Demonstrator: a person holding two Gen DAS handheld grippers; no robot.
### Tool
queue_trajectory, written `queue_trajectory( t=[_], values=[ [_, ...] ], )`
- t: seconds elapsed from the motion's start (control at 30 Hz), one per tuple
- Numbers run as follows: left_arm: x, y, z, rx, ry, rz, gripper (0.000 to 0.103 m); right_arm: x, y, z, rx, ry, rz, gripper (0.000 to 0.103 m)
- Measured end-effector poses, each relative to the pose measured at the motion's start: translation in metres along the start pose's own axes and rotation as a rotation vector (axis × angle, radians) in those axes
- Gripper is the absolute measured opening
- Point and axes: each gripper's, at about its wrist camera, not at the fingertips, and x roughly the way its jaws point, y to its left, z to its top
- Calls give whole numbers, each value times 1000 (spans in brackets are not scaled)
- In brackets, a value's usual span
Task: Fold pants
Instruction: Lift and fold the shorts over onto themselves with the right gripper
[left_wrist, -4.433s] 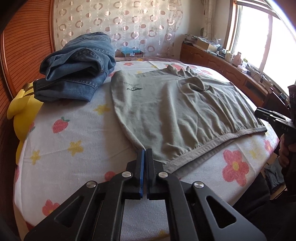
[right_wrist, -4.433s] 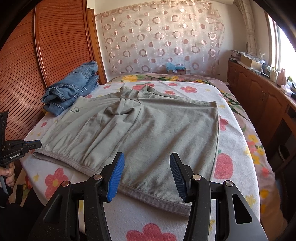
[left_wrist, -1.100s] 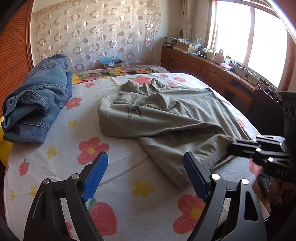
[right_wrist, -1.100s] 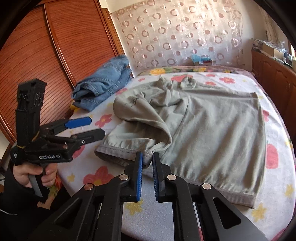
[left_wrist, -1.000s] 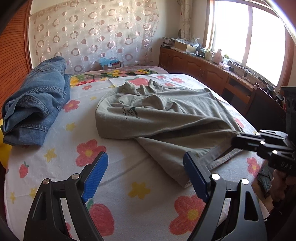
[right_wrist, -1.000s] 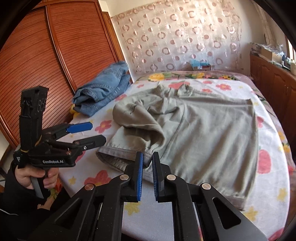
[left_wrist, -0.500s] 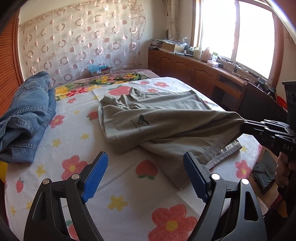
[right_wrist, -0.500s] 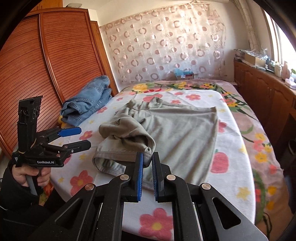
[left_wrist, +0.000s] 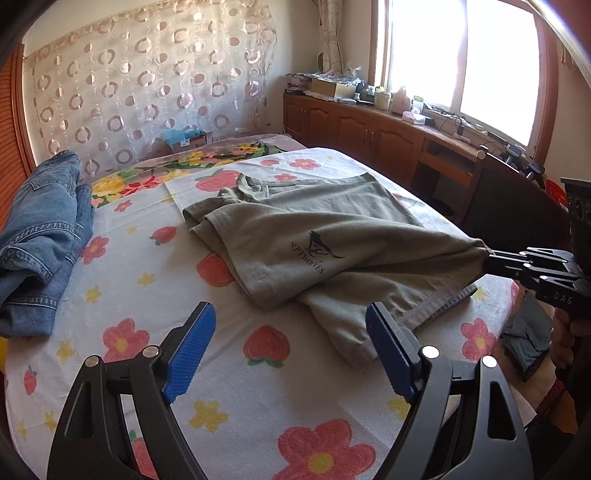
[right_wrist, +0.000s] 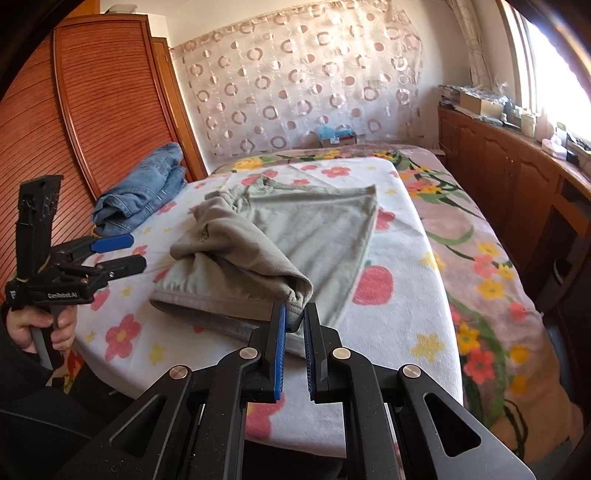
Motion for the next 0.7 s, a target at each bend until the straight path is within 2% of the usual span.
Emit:
queue_trajectory(
  t=[0.13,0.27,0.37,0.47,0.7],
  values=[
    [4,-2,-2,5,13,1,84,7,-2,-5,18,49,0,9],
    [6,0,-3,-3,18,-1,84,5,-3,-3,20,48,-7,12],
    [5,0,-4,-3,14,3,84,1,-11,-4,7,36,-25,18],
    [2,2,-5,-15,6,8,84,-7,-13,-2,2,12,-44,29],
    [-7,16,-4,-45,-19,25,84,-10,-3,9,-38,-50,11,30]
  ],
)
